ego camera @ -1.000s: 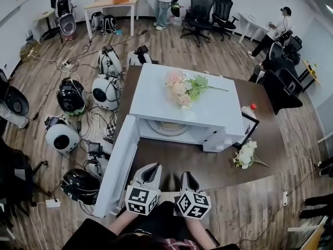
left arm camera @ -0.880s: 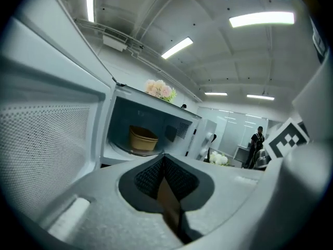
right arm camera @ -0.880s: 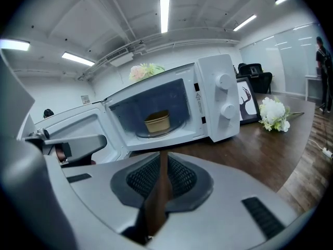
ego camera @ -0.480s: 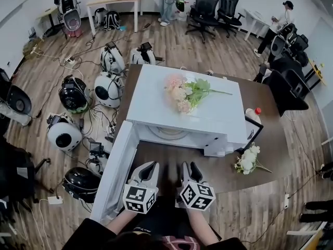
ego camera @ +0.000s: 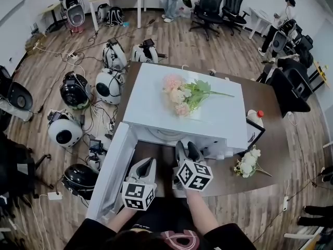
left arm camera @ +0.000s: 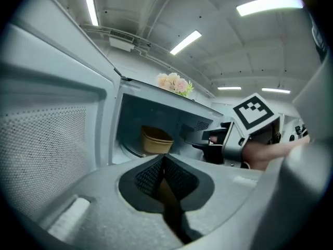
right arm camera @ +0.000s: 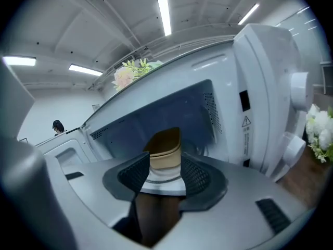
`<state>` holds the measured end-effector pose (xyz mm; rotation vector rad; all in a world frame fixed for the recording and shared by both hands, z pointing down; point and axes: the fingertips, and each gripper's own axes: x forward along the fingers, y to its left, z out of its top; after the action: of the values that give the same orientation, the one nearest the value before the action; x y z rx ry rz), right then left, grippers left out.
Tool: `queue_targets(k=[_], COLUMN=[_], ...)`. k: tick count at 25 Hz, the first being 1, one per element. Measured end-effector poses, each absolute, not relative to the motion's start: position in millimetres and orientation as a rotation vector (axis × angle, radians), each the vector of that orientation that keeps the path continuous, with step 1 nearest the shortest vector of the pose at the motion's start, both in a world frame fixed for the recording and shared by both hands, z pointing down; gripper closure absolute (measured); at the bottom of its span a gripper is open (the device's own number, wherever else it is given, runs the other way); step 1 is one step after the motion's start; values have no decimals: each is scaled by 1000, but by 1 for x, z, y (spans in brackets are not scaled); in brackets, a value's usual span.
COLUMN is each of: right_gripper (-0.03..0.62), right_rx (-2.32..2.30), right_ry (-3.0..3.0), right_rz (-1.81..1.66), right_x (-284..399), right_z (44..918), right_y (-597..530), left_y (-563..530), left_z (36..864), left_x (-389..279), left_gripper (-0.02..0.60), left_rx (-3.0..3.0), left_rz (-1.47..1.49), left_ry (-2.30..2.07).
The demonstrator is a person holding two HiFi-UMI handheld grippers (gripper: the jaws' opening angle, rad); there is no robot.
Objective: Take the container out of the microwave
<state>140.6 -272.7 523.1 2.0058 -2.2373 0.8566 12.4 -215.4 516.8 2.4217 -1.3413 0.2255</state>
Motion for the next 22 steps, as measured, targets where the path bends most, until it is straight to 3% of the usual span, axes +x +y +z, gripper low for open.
queue_targets(k=[22], right_gripper=[421], right_rx=[2123], right_ry=[-2141], right_rz=[732], right_x=[154], right_z=[539], right_y=[-366], left_y=[-241], left_z=[535], left_x=[-10], left_gripper=[572], left_rx=[2321], left_rz=[311], left_ry=[-1442])
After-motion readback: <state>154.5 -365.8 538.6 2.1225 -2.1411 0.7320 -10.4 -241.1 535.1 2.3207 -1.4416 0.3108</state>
